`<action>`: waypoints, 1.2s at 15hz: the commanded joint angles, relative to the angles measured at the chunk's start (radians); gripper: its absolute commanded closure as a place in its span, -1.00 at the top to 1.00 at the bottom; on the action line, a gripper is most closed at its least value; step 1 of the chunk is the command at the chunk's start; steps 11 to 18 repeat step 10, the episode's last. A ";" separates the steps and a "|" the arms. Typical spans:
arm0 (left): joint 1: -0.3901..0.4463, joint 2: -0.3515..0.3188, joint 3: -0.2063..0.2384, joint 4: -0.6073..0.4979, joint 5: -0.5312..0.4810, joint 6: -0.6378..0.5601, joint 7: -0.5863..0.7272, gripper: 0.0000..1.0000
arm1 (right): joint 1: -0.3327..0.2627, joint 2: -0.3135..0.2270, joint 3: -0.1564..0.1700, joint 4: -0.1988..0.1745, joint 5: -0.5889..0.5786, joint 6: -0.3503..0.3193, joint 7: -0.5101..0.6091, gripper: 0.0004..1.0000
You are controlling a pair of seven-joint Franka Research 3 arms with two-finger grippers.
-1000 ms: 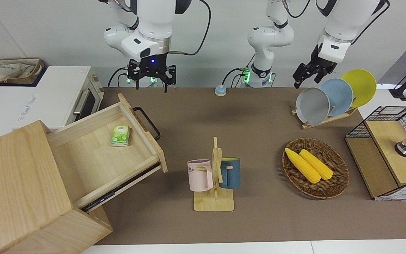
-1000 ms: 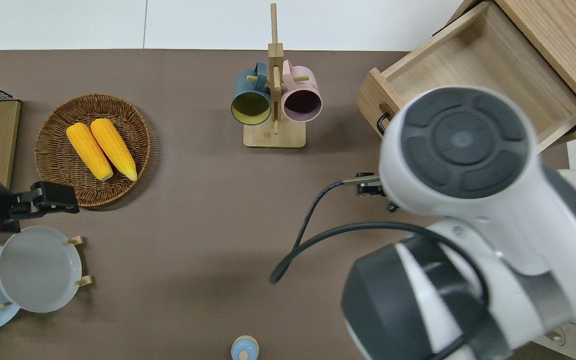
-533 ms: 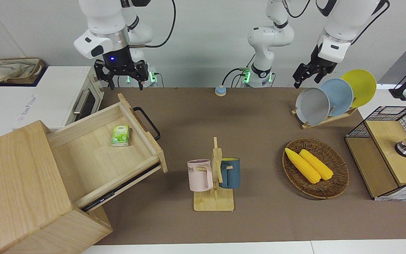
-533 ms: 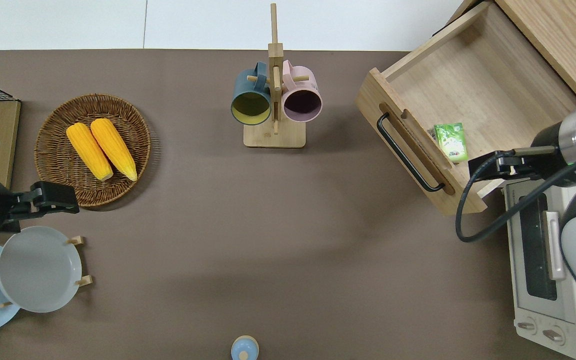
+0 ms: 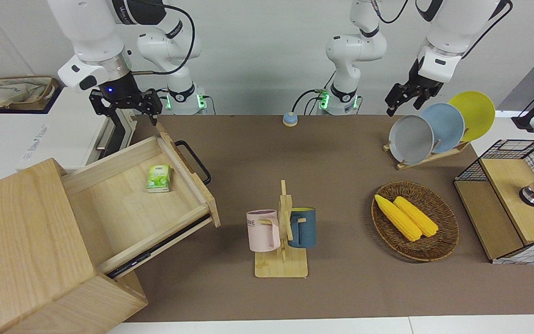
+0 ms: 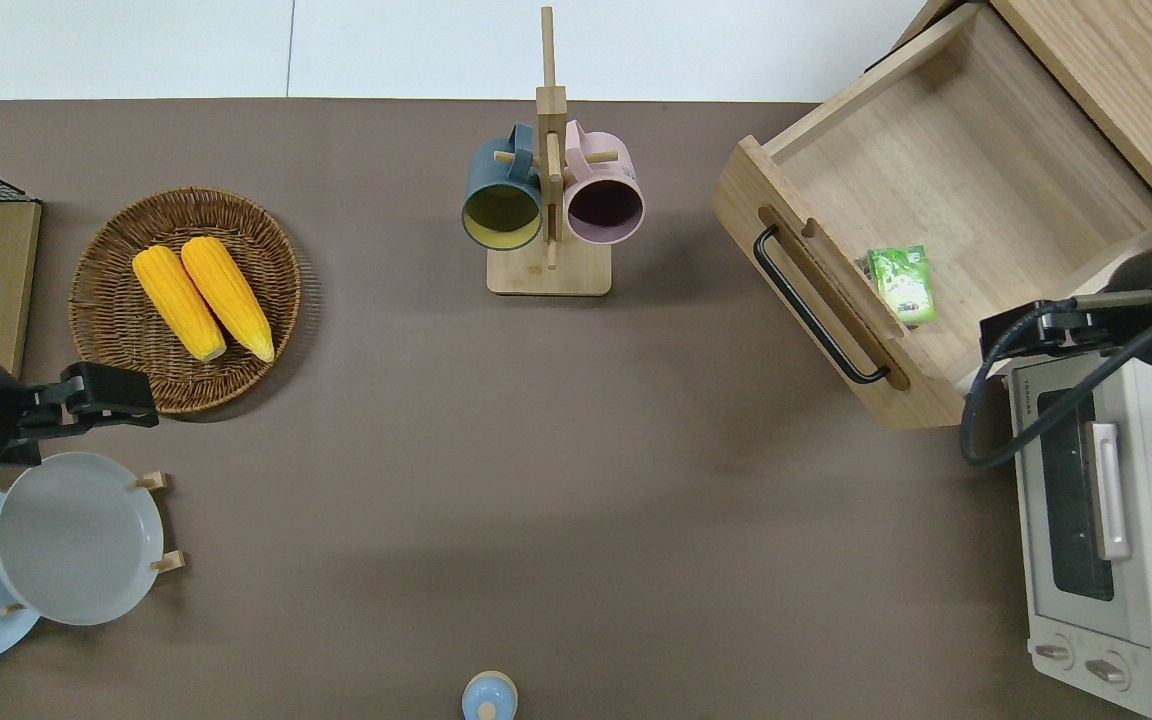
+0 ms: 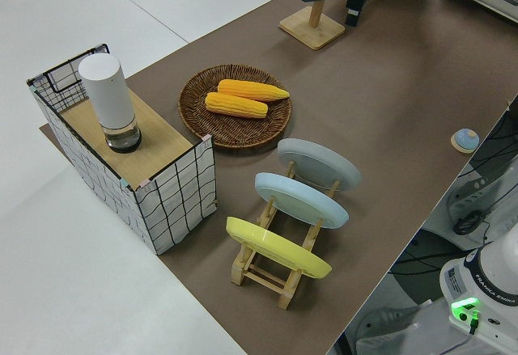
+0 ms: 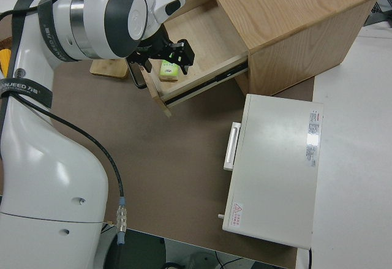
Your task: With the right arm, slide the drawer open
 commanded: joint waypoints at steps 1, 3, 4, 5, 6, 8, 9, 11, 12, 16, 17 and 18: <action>0.000 -0.008 0.004 0.004 -0.001 -0.015 0.007 0.99 | -0.014 -0.027 0.012 -0.036 -0.006 0.029 -0.010 0.97; 0.000 -0.008 0.004 0.004 -0.001 -0.015 0.007 0.99 | -0.025 -0.018 0.010 -0.019 0.037 0.014 -0.011 0.97; 0.000 -0.008 0.004 0.004 -0.001 -0.015 0.007 0.99 | -0.026 -0.018 0.009 -0.016 0.052 0.013 -0.010 0.97; 0.000 -0.008 0.004 0.004 -0.001 -0.015 0.007 0.99 | -0.026 -0.016 0.010 -0.015 0.045 0.014 -0.005 0.97; 0.000 -0.008 0.004 0.004 -0.001 -0.015 0.007 0.99 | -0.023 -0.016 0.010 -0.013 0.043 0.014 -0.001 0.97; 0.000 -0.008 0.004 0.004 -0.001 -0.015 0.007 0.99 | -0.023 -0.015 0.010 -0.011 0.039 0.014 0.004 0.97; 0.000 -0.008 0.004 0.004 -0.001 -0.015 0.007 0.99 | -0.025 -0.015 0.010 -0.010 0.039 0.014 0.003 0.97; 0.000 -0.008 0.004 0.004 -0.001 -0.017 0.007 0.99 | -0.025 -0.015 0.010 -0.008 0.039 0.014 0.003 0.97; 0.000 -0.008 0.004 0.004 -0.001 -0.017 0.007 0.99 | -0.025 -0.015 0.010 -0.008 0.039 0.014 0.003 0.97; 0.000 -0.008 0.004 0.004 -0.001 -0.017 0.007 0.99 | -0.025 -0.015 0.010 -0.008 0.039 0.014 0.003 0.97; 0.000 -0.008 0.004 0.004 -0.001 -0.017 0.007 0.99 | -0.025 -0.015 0.010 -0.008 0.039 0.014 0.003 0.97; 0.000 -0.008 0.004 0.004 -0.001 -0.017 0.007 0.99 | -0.025 -0.015 0.010 -0.008 0.039 0.014 0.003 0.97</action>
